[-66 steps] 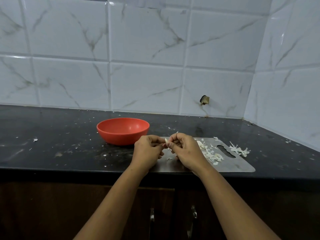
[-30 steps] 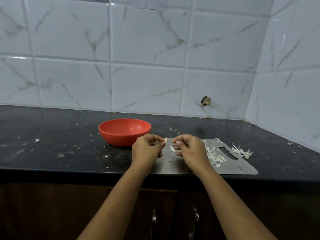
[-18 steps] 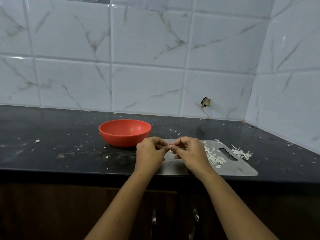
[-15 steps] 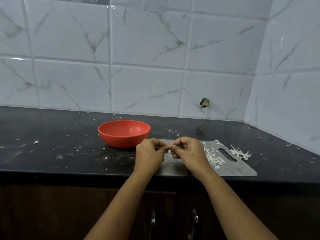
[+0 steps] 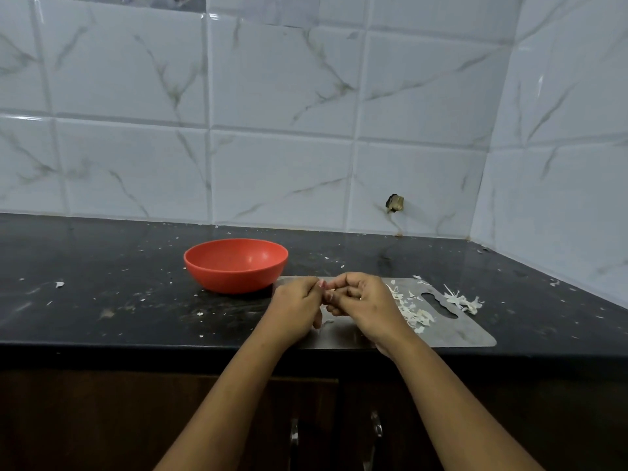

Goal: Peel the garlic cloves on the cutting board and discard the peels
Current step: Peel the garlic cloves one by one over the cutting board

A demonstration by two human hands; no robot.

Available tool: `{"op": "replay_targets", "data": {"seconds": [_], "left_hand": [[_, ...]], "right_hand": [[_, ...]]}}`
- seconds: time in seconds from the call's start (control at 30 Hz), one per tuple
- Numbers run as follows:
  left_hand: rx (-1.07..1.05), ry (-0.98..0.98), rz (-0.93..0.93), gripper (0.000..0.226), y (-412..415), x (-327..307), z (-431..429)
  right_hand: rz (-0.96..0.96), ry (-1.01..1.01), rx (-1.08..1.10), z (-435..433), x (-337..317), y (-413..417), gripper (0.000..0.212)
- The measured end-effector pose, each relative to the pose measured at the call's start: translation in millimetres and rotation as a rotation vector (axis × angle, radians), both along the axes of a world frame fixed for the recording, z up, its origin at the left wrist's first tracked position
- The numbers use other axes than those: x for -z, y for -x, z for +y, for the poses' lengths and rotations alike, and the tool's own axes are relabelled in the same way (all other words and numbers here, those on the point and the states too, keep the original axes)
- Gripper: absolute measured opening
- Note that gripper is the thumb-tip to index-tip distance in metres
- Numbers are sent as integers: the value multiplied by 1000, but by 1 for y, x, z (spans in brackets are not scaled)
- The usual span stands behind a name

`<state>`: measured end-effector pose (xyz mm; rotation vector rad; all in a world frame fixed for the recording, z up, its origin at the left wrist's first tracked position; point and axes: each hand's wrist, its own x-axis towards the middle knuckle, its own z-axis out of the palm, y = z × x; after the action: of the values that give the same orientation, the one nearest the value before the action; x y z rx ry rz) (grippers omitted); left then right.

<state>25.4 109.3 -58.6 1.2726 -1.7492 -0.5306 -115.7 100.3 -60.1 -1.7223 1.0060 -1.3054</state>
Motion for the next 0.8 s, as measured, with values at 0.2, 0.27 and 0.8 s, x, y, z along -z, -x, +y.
{"op": "replay_targets", "data": {"seconds": [0.2,0.27,0.8], "left_hand": [[-79,60,-38,34,-1,-1,3],[-121,83,-64,37,-1,0,3],[-96,118,20,34,-2,5,4]], "right_hand": [[180,36,20,1,2,-2,11],[232,71,25,1,1,-2,6],[186,60,-52,5,-2,-3,23]]}}
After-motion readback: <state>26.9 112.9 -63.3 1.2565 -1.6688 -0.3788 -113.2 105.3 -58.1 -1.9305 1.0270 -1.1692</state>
